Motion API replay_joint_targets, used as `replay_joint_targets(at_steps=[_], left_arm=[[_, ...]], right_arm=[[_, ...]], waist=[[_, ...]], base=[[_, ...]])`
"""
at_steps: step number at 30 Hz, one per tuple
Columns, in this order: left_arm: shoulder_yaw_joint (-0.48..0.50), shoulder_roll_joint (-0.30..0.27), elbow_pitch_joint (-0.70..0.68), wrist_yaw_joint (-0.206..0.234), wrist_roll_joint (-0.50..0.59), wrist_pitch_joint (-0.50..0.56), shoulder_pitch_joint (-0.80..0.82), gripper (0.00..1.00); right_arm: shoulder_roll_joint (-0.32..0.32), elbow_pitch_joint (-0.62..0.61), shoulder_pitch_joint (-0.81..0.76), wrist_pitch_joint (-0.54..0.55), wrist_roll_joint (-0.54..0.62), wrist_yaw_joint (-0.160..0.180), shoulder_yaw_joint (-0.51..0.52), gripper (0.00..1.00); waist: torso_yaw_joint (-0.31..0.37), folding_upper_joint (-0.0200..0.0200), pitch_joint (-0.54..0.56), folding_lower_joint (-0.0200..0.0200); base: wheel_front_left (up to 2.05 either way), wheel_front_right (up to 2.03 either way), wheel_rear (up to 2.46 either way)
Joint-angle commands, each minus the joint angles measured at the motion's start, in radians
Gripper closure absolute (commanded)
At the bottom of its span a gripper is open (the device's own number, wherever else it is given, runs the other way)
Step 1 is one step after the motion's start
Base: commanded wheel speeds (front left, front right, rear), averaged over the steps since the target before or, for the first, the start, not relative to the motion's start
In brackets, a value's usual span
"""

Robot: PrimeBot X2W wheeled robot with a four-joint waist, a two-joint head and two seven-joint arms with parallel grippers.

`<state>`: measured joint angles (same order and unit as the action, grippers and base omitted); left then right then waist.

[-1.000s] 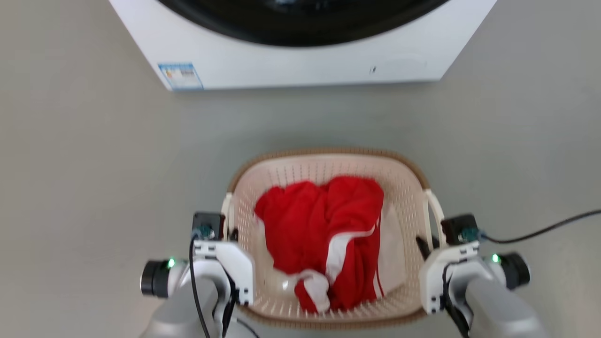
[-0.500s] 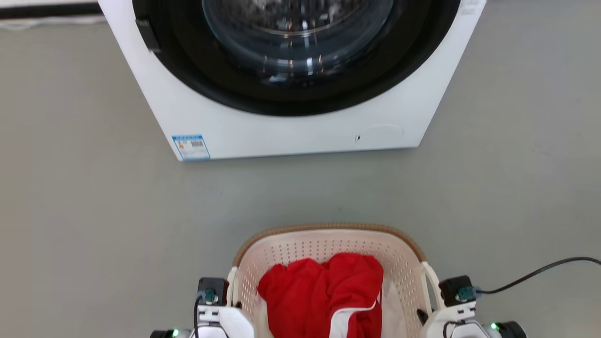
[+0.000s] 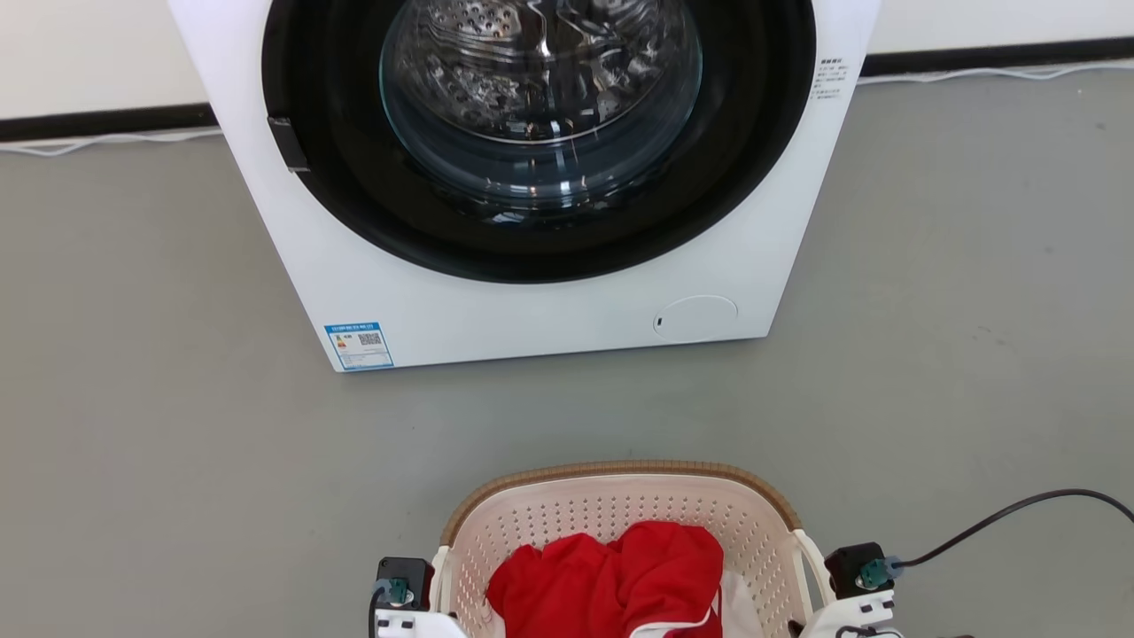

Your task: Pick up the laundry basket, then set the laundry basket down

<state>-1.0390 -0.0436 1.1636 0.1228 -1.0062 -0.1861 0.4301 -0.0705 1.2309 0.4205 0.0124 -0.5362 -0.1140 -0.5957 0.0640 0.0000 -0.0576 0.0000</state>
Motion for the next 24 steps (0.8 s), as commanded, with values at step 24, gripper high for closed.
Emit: replay_joint_targets(at_steps=[24], left_arm=[[-0.038,-0.007,0.027,-0.045,-0.053,0.039,0.091,1.0]], right_arm=[[0.02,-0.004,0.068,0.045,-0.078,-0.017,-0.062,1.0]], waist=[[-0.015,0.0,0.031,0.0]], base=[[0.0,0.0,0.0]])
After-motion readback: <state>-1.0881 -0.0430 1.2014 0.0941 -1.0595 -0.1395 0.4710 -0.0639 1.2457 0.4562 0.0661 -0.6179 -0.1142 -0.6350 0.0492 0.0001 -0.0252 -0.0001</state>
